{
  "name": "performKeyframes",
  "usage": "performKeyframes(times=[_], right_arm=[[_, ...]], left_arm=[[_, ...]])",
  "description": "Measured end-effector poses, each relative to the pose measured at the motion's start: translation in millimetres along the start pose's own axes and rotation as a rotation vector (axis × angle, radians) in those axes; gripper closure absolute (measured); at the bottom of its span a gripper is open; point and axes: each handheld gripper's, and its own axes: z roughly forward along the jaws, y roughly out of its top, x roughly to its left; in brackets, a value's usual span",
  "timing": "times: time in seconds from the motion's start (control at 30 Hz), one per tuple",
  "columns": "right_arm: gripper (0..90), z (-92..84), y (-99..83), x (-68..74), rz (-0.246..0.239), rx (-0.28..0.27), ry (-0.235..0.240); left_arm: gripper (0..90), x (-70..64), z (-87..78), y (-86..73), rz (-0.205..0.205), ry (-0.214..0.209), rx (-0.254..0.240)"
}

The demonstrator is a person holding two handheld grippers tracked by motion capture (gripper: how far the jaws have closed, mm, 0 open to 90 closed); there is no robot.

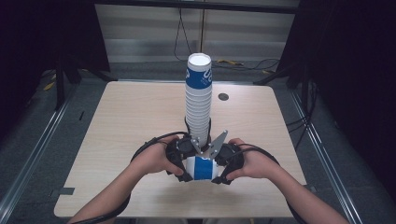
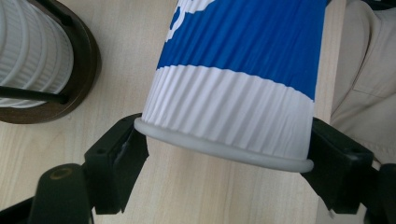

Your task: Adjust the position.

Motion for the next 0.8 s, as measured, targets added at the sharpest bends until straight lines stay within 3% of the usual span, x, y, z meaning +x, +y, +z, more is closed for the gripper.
performKeyframes(times=[0.2, 0.43, 0.47, 0.6, 0.7, 0.8], right_arm=[[27.6, 2.4, 0.4, 1.7, 0.009, 0.014, 0.005], [31.5, 5.8, -0.5, 1.6, -0.001, 0.011, 0.006], [31.6, 6.2, -1.5, 1.7, 0.008, 0.012, 0.007], [31.7, 4.2, -5.8, 1.0, 0.017, -0.018, -0.007], [31.8, 1.8, -10.9, -0.4, 0.014, -0.075, -0.011], [31.8, 0.5, -13.3, -0.1, 0.016, -0.083, -0.008]], left_arm=[[20.6, -0.4, -0.7, 1.3, 0.008, -0.001, 0.019], [19.7, -1.5, 0.6, -0.7, -0.005, -0.004, -0.007], [19.2, -0.5, -0.1, -1.0, 0.012, 0.001, -0.009], [16.8, 1.0, -1.1, -4.6, 0.01, 0.006, -0.059], [15.7, 2.5, -1.8, -8.9, 0.015, -0.002, -0.114], [15.5, 0.8, -1.2, -10.0, -0.002, -0.002, -0.143]])
